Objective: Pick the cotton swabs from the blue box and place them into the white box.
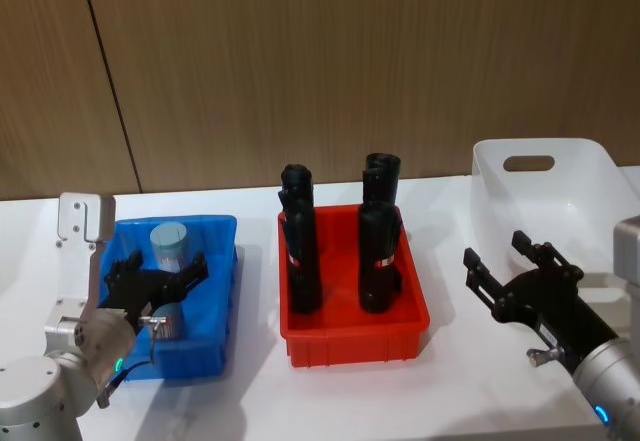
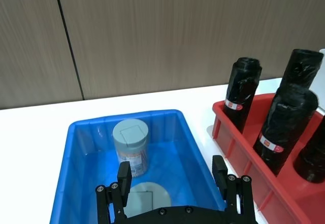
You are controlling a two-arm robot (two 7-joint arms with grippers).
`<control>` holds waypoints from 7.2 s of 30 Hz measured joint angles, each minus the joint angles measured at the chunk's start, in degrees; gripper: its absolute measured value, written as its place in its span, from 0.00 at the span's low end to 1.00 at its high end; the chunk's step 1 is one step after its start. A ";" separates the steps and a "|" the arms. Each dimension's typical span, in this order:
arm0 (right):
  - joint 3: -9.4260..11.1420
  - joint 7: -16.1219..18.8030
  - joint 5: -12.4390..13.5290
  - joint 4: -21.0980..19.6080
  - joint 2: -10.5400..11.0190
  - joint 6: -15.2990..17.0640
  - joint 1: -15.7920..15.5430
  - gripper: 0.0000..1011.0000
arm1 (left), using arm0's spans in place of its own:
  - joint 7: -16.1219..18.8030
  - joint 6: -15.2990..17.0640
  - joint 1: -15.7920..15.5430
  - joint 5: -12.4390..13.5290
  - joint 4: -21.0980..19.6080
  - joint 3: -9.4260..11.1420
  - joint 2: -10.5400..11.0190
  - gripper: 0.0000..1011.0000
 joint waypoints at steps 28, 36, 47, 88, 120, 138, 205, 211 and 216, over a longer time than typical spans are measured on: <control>0.00 0.00 0.00 0.00 0.00 0.00 0.00 0.68 | -0.95 1.78 -2.39 1.01 7.36 -0.56 -1.24 0.99; 0.00 0.00 0.00 0.00 0.00 0.00 0.00 0.68 | -2.01 1.80 -2.99 1.79 8.92 -0.62 -1.48 0.86; 0.00 0.00 0.00 0.00 0.00 0.00 0.00 0.68 | -3.05 1.78 -3.56 2.35 10.37 -0.77 -1.72 0.66; 0.00 0.00 0.00 0.00 0.00 0.00 0.00 0.68 | -13.08 0.23 -1.81 5.42 -6.71 -1.79 0.63 0.66; 0.00 0.00 0.00 0.00 0.00 0.00 0.00 0.68 | -30.56 6.87 -8.53 5.20 -5.24 0.13 -2.07 0.66; 0.00 0.00 0.00 0.00 0.00 0.00 0.00 0.68 | -33.72 8.36 -10.77 5.81 -3.03 0.76 -3.23 0.66; -2.34 26.99 -5.02 6.25 -1.53 3.46 10.95 0.99 | -34.65 8.78 -11.42 5.94 -2.41 0.93 -3.55 0.66; -2.76 28.13 -5.46 8.77 -2.60 3.76 13.09 0.99 | -34.65 8.78 -11.42 5.94 -2.41 0.93 -3.55 0.66; -3.10 28.77 -5.67 10.79 -3.48 4.12 14.69 0.99 | -34.65 8.78 -11.42 5.94 -2.41 0.93 -3.55 0.66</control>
